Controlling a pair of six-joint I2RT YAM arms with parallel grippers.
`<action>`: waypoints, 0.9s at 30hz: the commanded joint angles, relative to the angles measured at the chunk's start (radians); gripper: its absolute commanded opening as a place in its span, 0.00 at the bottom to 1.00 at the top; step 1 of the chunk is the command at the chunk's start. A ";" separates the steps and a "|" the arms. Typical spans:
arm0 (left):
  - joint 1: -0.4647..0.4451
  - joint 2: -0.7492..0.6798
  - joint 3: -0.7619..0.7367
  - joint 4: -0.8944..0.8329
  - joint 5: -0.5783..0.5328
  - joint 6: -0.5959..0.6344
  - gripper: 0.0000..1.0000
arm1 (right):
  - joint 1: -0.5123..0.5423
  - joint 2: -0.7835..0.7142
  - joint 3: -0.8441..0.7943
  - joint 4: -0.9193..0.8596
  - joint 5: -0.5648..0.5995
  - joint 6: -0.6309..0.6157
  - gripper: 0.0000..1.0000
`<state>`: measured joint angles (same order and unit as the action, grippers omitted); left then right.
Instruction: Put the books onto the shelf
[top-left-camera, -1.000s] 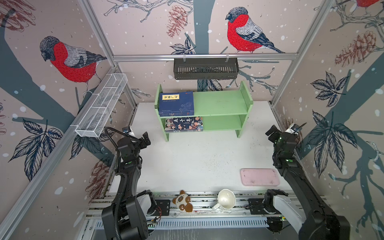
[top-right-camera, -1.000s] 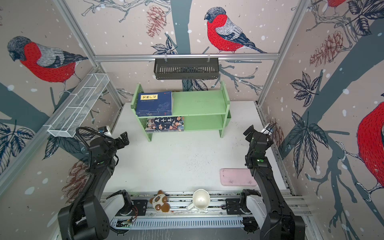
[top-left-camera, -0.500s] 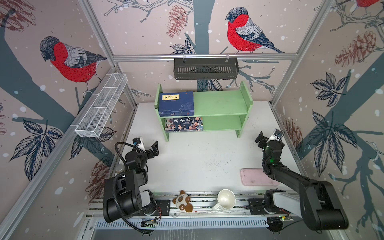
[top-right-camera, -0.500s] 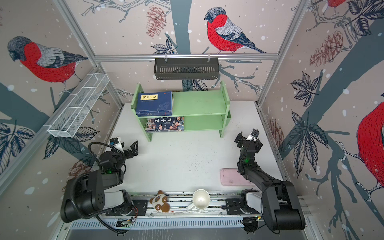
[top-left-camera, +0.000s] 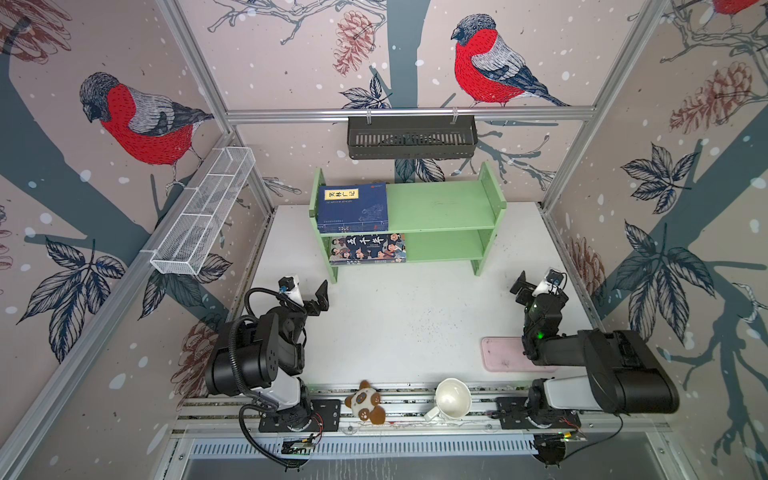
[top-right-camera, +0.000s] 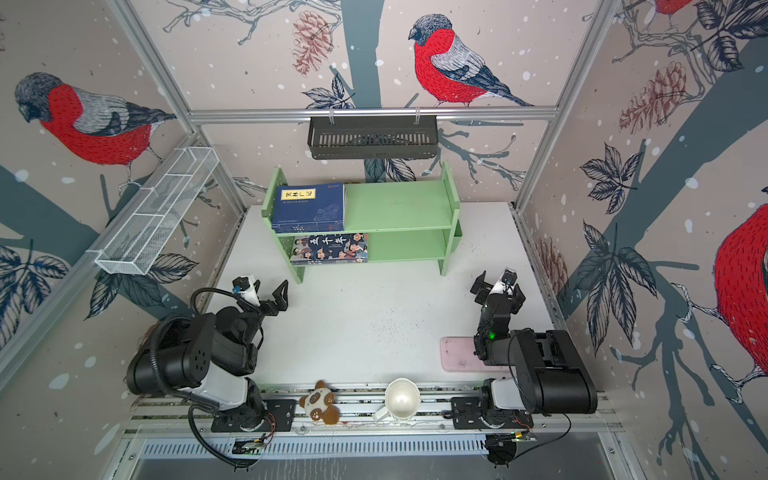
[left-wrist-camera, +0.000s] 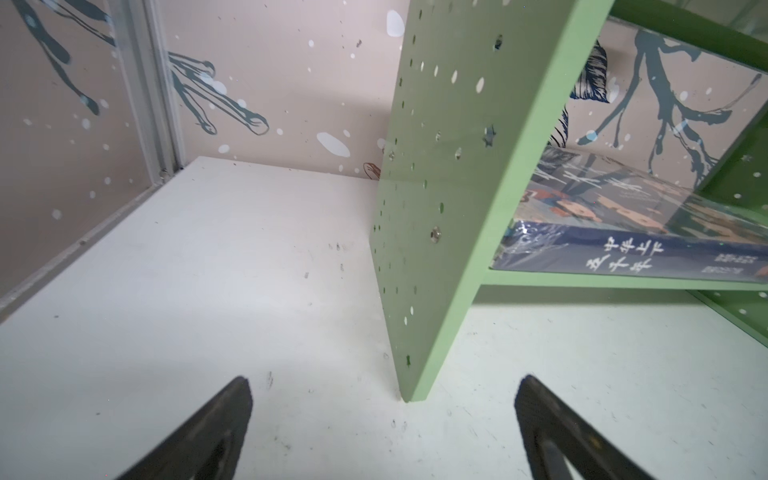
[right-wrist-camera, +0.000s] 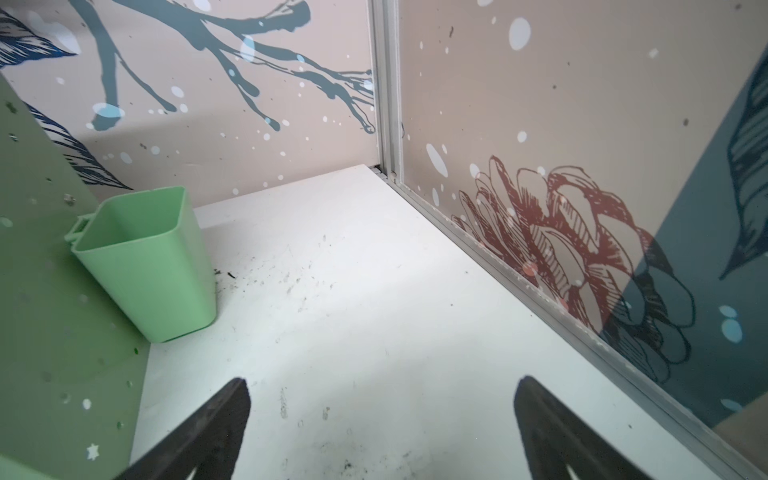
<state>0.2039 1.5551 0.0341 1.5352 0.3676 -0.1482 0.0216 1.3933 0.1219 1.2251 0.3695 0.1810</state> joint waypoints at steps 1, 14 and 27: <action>-0.009 0.056 -0.023 0.264 -0.072 0.016 0.99 | -0.004 0.040 -0.006 0.126 -0.048 -0.023 1.00; -0.035 0.068 -0.023 0.261 -0.216 -0.003 0.99 | 0.043 0.109 0.091 0.017 0.027 -0.056 1.00; -0.035 0.069 -0.025 0.267 -0.216 -0.004 0.99 | 0.034 0.111 0.101 0.001 0.011 -0.051 1.00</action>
<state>0.1680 1.6234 0.0105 1.5803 0.1558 -0.1566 0.0593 1.5047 0.2165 1.2247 0.3775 0.1310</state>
